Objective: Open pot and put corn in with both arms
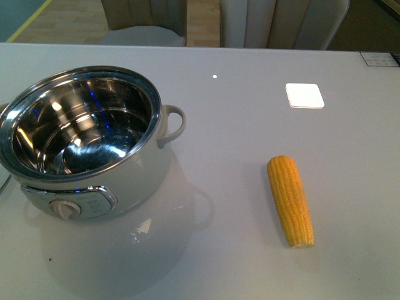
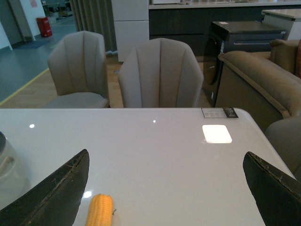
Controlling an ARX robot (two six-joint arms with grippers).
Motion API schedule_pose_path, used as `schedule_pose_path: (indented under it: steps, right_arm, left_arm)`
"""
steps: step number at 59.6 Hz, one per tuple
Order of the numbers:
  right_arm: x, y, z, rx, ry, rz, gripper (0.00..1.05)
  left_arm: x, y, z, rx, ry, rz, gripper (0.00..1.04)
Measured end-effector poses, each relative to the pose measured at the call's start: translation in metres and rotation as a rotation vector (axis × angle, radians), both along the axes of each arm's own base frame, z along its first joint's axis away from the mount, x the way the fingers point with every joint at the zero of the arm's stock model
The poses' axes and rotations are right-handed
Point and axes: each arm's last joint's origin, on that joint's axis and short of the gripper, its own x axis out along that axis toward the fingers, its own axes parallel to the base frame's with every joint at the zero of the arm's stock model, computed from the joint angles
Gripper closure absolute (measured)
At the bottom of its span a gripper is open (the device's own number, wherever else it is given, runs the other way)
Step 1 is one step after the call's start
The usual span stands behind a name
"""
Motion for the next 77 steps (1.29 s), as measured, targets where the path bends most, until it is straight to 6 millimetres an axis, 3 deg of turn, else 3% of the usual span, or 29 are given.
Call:
schedule_pose_path:
  steps: [4,8,33,77]
  right_arm:
    - [0.000,0.000,0.000,0.000,0.000,-0.001,0.09]
    - [0.000,0.000,0.000,0.000,0.000,0.002,0.09]
    - [0.000,0.000,0.000,0.000,0.000,-0.001,0.09]
    - [0.000,0.000,0.000,0.000,0.000,-0.001,0.09]
  left_arm:
    - [-0.006,-0.007,-0.005,0.031,-0.039,-0.136,0.15]
    - [-0.008,-0.012,0.004,0.116,-0.116,-0.269,0.27]
    - [-0.021,-0.028,0.009,0.207,-0.136,-0.299,1.02]
    - [-0.042,-0.028,0.006,0.211,-0.131,-0.300,1.02]
